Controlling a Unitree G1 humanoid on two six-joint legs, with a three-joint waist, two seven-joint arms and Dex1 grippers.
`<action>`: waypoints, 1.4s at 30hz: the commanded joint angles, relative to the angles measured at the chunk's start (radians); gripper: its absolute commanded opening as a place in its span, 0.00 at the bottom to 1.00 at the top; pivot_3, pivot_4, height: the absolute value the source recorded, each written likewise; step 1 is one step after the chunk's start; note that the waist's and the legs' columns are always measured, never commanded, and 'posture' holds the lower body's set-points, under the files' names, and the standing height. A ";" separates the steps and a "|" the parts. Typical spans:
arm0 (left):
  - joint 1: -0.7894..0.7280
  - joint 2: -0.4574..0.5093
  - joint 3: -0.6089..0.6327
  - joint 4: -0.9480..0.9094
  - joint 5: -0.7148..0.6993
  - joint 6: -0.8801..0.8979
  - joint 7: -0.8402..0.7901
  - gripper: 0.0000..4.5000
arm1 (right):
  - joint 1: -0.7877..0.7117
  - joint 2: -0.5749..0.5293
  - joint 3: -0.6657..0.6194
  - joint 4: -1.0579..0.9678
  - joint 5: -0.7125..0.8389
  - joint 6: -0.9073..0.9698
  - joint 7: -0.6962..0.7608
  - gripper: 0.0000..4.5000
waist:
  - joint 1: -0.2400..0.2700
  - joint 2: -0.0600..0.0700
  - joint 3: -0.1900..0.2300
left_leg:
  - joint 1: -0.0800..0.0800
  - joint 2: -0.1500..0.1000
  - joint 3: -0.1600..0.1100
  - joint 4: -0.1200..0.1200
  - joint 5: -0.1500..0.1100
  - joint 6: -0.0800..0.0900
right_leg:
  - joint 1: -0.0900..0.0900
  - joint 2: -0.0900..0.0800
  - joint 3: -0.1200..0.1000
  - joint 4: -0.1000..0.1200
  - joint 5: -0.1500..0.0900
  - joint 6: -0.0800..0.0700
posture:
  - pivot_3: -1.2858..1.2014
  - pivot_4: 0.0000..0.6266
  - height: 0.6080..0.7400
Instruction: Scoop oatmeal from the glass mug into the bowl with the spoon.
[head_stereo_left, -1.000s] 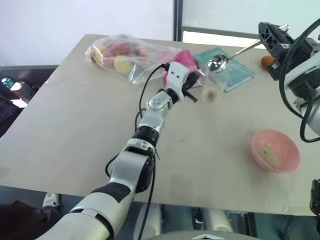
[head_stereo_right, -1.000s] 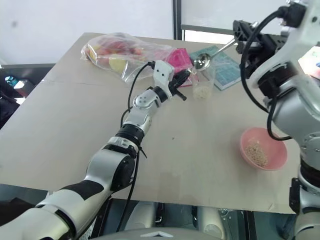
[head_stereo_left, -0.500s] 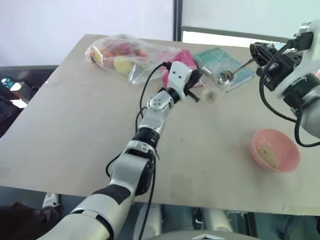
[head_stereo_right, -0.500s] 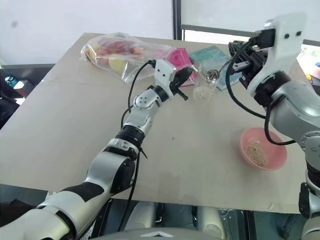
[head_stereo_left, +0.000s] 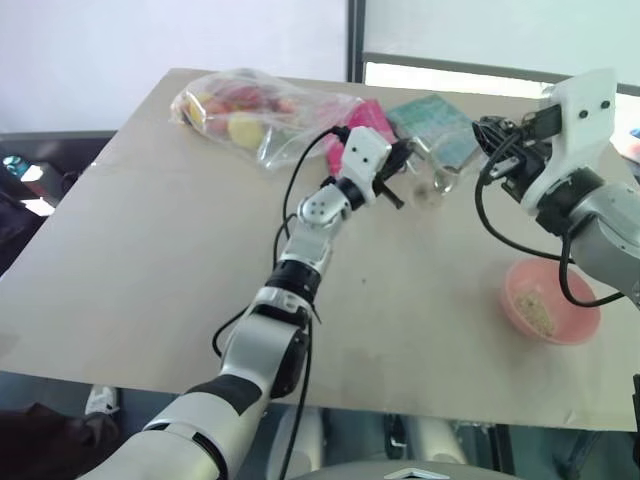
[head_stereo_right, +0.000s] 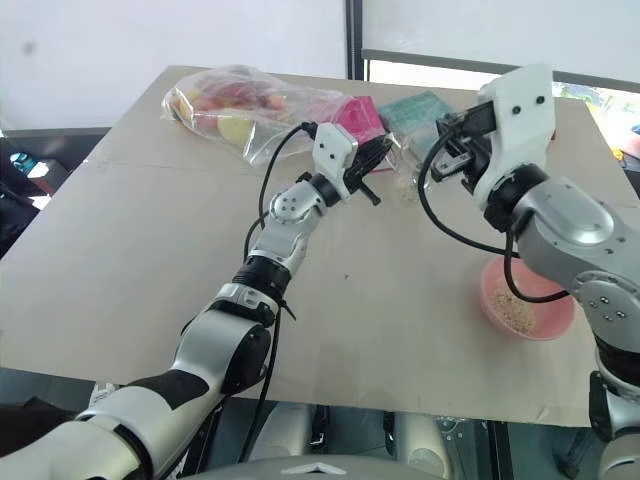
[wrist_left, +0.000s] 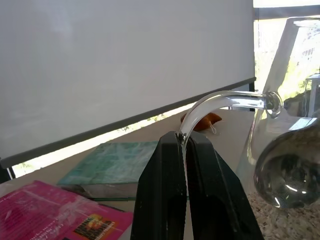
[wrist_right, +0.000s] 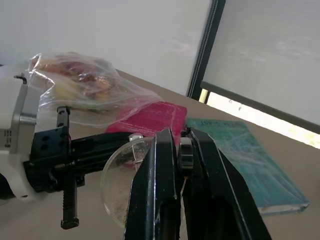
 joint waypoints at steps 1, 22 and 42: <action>-0.008 -0.017 -0.021 -0.073 0.005 -0.045 -0.008 0.01 | 0.003 0.005 0.003 -0.039 -0.054 0.018 0.026 0.00 | 0.000 0.000 0.000 | 0.000 0.000 0.000 0.000 0.000 0.000 | 0.000 0.000 0.000 0.000 0.000 0.000 | 0.52 0.24 1.00; -0.019 -0.096 -0.099 -0.046 0.037 -0.085 -0.048 0.01 | 0.184 0.176 -0.334 -0.067 0.628 -0.055 -0.433 0.00 | 0.002 0.000 0.000 | 0.000 -0.001 -0.001 0.001 0.000 0.000 | 0.000 0.000 0.001 0.001 0.000 0.000 | 0.52 0.24 1.00; -0.039 -0.188 -0.155 0.035 0.080 -0.099 -0.065 0.01 | 0.561 0.074 -0.466 -0.283 0.877 -0.510 -0.658 0.00 | 0.000 0.001 0.000 | 0.002 -0.002 -0.007 0.002 0.001 0.001 | 0.004 0.002 0.005 0.001 0.001 0.002 | 0.52 0.24 1.00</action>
